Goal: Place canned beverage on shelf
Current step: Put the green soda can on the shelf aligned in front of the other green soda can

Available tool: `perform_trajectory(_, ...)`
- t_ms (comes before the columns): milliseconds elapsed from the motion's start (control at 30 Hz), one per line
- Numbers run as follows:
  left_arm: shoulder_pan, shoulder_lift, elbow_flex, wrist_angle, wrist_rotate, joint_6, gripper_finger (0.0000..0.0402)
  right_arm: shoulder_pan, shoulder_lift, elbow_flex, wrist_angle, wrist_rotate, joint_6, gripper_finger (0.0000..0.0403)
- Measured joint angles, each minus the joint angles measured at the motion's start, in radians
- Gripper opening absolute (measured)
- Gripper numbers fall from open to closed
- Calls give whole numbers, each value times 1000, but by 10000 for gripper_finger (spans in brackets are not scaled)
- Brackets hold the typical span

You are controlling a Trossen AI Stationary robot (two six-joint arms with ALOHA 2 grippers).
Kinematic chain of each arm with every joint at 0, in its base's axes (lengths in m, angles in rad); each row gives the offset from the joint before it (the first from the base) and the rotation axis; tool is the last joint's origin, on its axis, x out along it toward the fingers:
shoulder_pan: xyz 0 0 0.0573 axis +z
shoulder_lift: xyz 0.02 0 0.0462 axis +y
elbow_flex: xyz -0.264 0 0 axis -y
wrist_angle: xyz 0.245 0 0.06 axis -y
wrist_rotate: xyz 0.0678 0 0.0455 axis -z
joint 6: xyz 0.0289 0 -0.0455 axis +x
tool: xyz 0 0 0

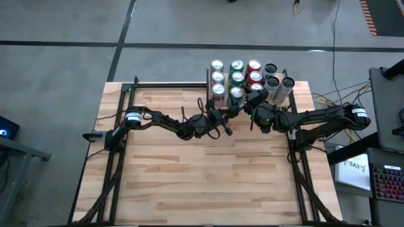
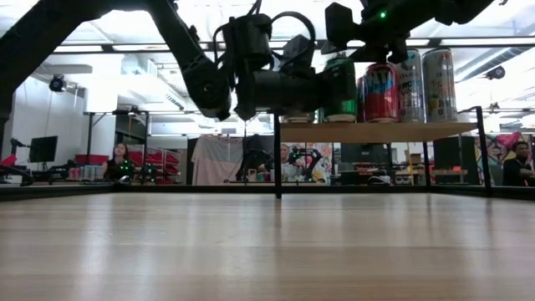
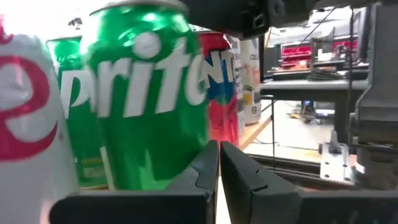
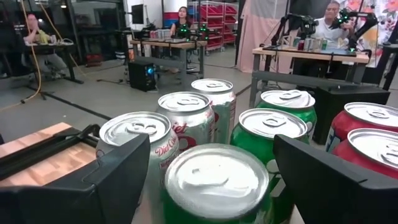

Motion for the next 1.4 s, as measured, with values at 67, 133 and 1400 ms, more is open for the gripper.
perform_trajectory(67,1,0,20,-28,-9,4,1,5,0,0,0,0,-5,327)
perform_trajectory(133,1,0,39,-65,-9,7,1,12,0,0,1,-1,-16,327)
perform_trajectory(1400,-96,-354,-256,-35,34,126,1,83,15,669,-1104,-187,197,109)
